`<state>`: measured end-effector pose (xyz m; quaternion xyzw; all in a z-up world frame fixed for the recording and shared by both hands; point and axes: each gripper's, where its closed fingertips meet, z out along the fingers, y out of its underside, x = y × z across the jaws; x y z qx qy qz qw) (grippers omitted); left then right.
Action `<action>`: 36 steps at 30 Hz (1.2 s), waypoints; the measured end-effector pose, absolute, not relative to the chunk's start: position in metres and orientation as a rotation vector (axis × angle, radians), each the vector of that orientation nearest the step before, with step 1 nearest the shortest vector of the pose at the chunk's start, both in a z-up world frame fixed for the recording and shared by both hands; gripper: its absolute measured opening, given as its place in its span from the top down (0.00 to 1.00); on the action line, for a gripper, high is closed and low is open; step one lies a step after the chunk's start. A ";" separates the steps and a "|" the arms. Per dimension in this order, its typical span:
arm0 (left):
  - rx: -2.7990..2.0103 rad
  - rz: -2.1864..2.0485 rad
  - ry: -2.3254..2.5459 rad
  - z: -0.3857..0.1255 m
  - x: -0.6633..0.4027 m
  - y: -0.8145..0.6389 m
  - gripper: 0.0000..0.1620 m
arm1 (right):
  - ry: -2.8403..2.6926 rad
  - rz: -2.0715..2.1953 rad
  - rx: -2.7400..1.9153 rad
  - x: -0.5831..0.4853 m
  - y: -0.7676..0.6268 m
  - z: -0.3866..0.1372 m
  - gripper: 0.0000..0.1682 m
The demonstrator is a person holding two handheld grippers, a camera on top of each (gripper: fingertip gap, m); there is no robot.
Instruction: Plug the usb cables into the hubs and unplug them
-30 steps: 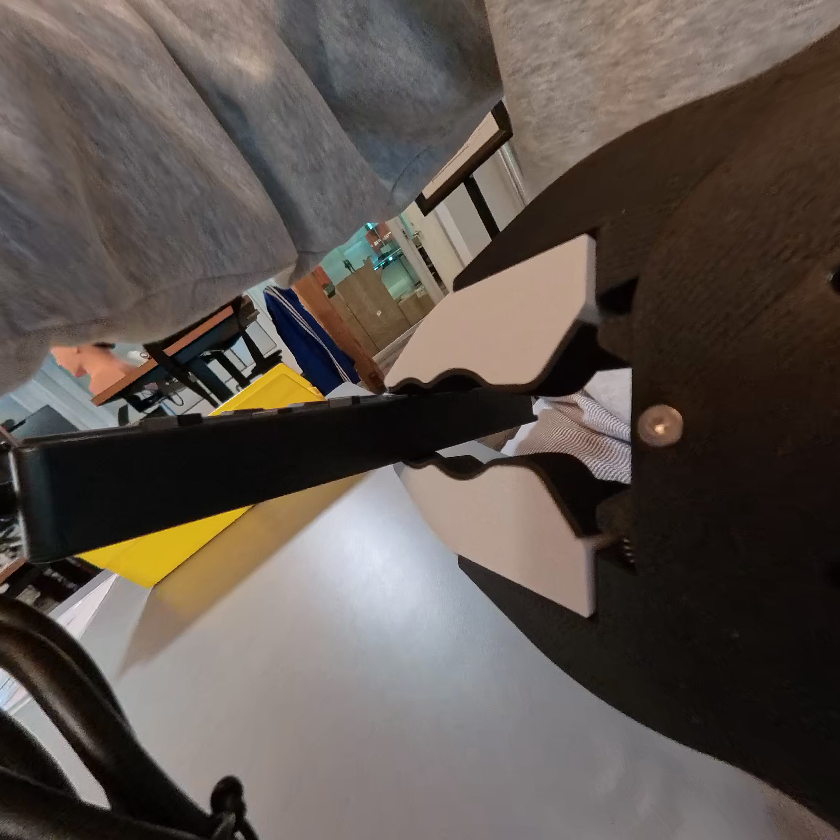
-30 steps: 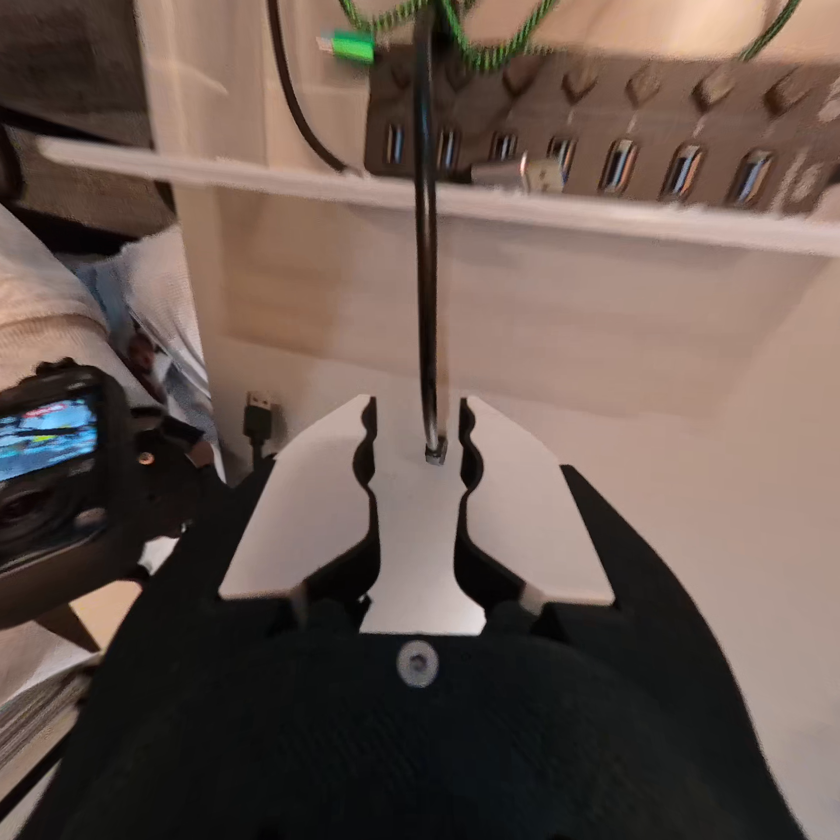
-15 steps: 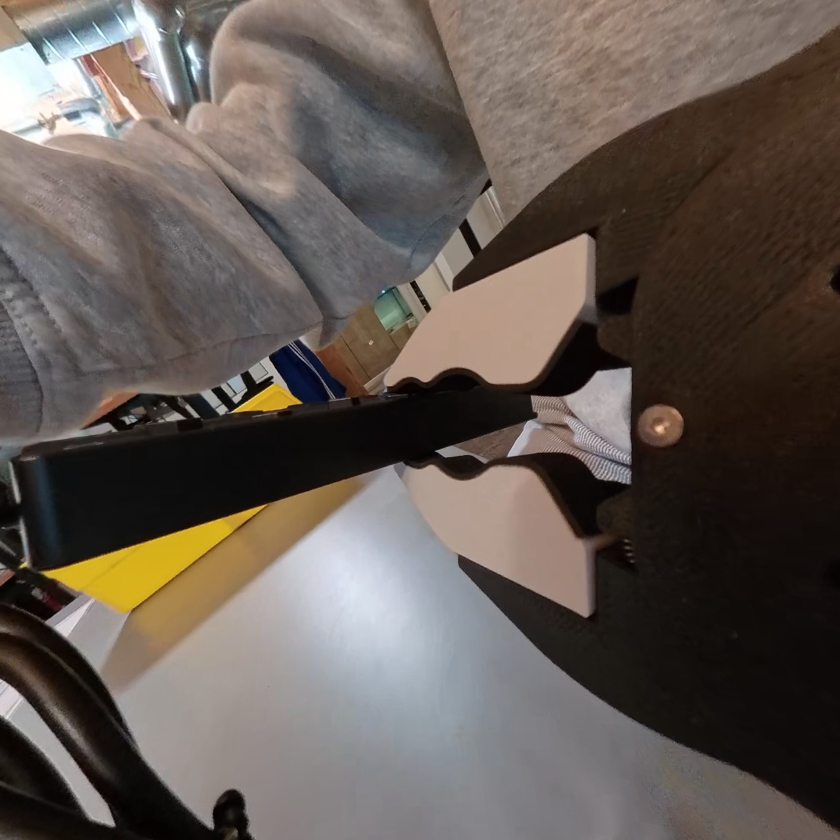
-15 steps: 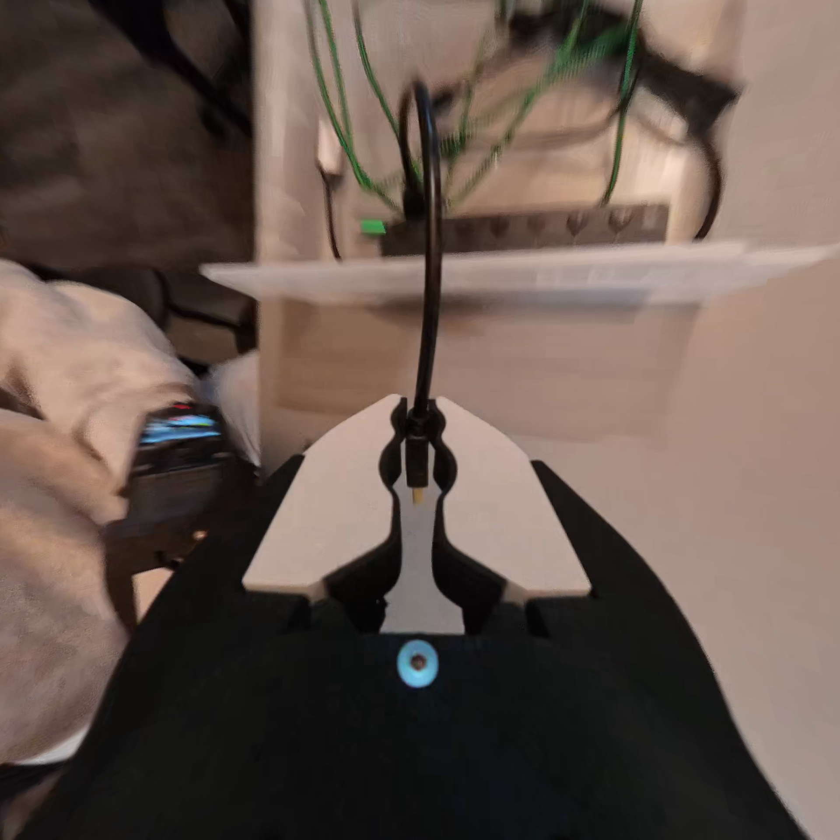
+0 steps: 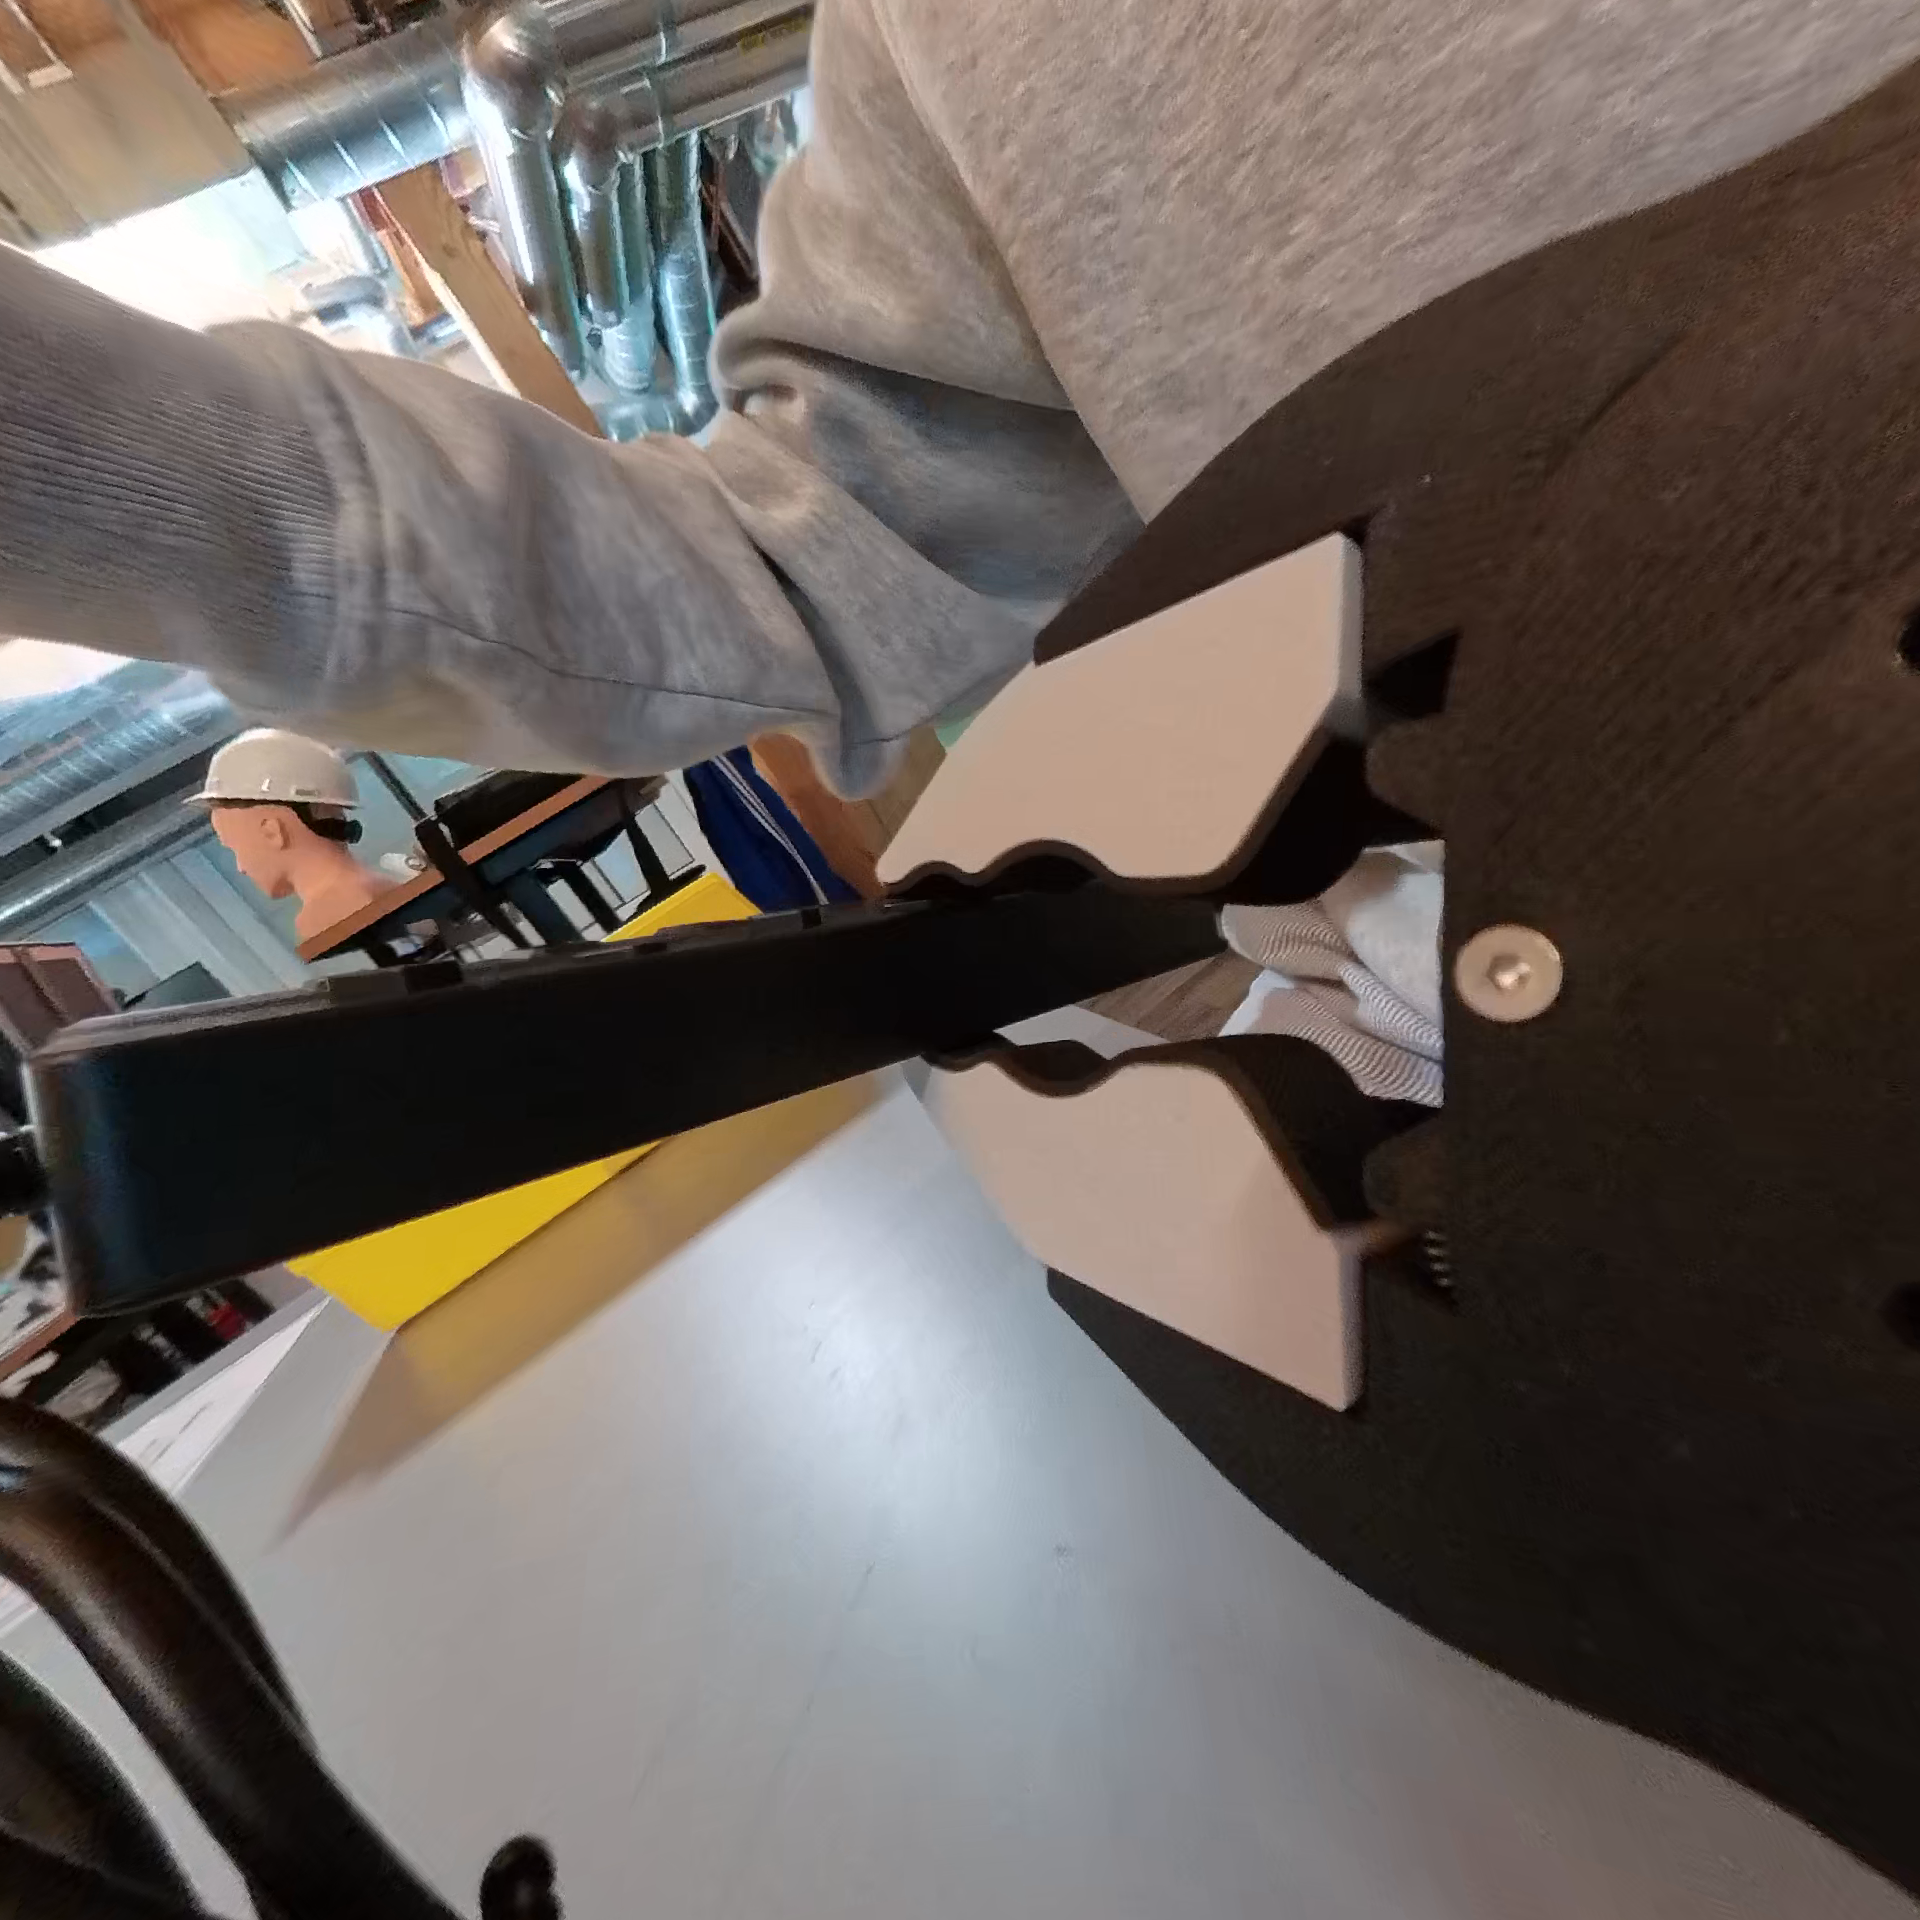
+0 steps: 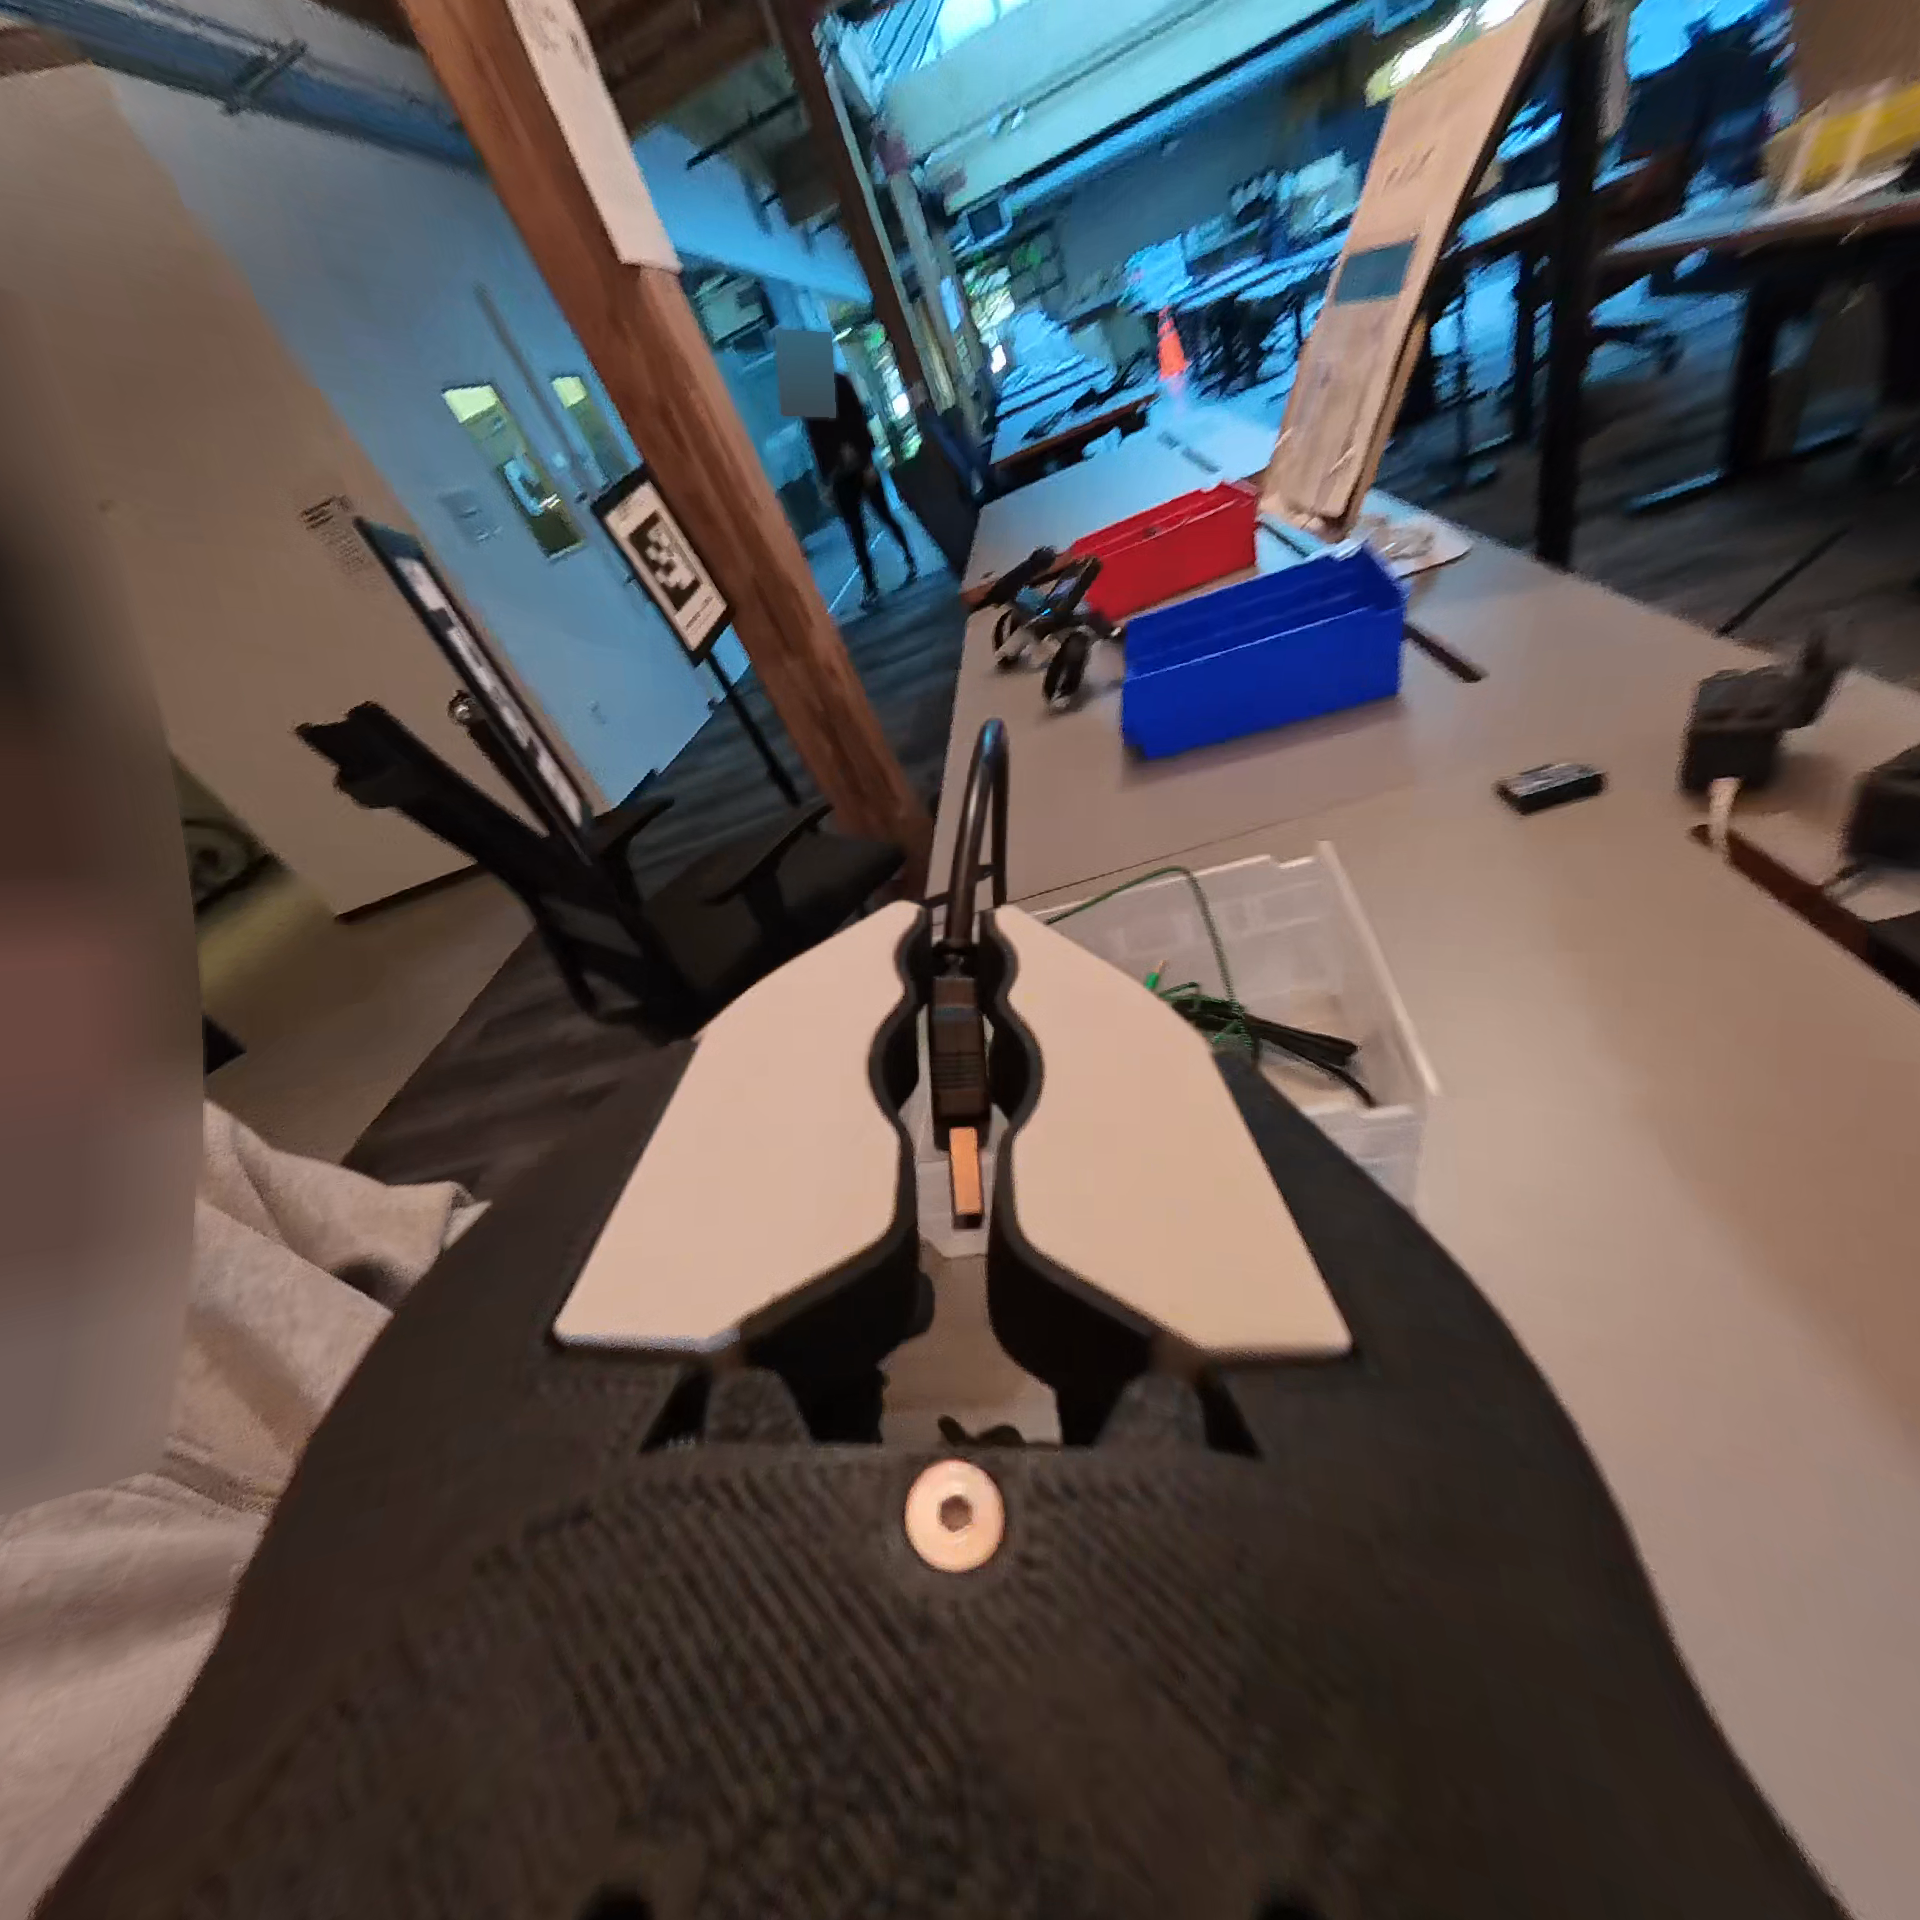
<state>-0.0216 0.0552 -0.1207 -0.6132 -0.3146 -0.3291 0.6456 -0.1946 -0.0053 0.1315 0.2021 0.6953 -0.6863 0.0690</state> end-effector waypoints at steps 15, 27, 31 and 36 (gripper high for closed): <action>-1.327 -0.688 -0.808 -0.122 -0.044 0.055 0.84 | 2.011 -2.377 1.410 -0.106 0.166 0.015 0.95; -1.360 -0.658 -0.799 -0.124 -0.049 0.062 0.84 | 1.806 -2.022 1.715 -0.069 0.153 -0.110 0.95; -1.368 -0.666 -0.810 -0.127 -0.053 0.066 0.84 | 1.861 -1.899 1.688 -0.061 0.141 -0.127 0.94; -1.370 -0.659 -0.813 -0.127 -0.059 0.065 0.84 | 1.919 -1.753 1.672 -0.053 0.136 -0.146 0.96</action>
